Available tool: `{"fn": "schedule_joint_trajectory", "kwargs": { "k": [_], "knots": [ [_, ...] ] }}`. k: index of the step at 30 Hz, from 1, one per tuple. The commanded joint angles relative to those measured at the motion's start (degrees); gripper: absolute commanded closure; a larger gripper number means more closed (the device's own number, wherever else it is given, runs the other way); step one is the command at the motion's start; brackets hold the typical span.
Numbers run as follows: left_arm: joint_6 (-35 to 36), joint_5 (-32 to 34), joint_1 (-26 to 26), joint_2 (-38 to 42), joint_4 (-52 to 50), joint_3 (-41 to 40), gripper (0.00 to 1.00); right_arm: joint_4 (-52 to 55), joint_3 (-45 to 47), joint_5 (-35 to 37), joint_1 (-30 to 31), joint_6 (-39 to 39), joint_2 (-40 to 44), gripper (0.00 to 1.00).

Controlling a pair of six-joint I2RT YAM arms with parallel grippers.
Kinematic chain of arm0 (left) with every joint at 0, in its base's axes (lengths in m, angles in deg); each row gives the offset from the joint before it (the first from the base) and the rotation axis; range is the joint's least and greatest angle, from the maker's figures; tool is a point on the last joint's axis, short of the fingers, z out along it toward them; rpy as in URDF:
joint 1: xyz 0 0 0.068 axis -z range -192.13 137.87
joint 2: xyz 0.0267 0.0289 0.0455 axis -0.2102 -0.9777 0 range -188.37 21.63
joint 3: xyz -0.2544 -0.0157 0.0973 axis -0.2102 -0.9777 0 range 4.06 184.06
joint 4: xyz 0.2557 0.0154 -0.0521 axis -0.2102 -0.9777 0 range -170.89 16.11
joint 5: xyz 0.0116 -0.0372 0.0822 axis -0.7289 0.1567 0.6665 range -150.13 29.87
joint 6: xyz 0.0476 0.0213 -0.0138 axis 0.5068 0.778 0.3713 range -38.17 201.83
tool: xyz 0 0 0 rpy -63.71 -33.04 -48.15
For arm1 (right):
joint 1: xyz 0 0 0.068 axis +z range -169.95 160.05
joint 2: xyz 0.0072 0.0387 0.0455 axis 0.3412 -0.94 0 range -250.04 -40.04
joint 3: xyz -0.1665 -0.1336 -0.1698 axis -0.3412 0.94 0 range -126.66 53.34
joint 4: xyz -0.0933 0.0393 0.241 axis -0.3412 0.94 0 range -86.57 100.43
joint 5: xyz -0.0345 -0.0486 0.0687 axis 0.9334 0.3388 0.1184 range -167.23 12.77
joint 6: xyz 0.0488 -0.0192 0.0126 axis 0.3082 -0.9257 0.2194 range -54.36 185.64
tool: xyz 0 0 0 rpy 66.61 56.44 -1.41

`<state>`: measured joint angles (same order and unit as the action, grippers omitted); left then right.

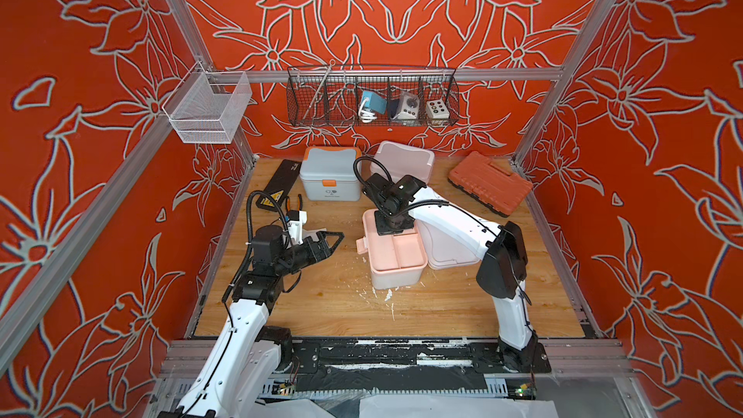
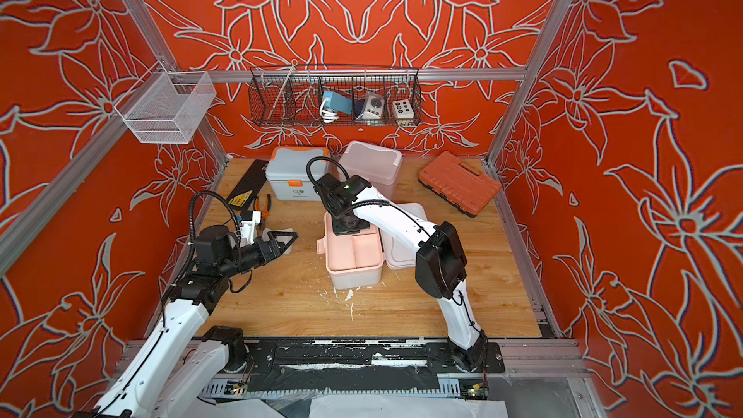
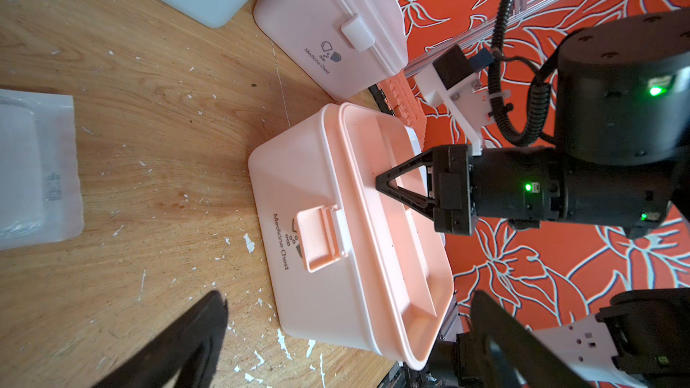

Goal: Open first aid kits and take out gauze
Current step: Place the compartment layer in the first aid kit.

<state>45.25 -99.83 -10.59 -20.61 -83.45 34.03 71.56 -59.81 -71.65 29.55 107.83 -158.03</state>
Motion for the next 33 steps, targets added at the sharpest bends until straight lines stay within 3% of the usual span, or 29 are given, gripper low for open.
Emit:
{"fn": "schedule_joint_trajectory", "kwargs": {
  "k": [1,17,31,33],
  "knots": [
    [1.13,-0.64,-0.35,0.67,0.15,-0.58,0.02,1.96,-1.91,2.5,0.34,1.21,-1.31,1.0],
    [1.33,-0.73,-0.31,0.75,-0.54,-0.09,0.02,1.94,-4.45,4.97,0.28,-0.13,-3.38,1.0],
    [1.26,-0.73,-0.31,0.4,-0.82,0.27,0.02,-2.73,1.29,-1.98,0.19,1.06,-3.0,1.0],
    [1.31,-0.75,-0.37,0.45,-0.9,0.27,0.02,-3.14,1.91,-2.75,0.21,1.09,-3.0,0.95]
  ]
}}
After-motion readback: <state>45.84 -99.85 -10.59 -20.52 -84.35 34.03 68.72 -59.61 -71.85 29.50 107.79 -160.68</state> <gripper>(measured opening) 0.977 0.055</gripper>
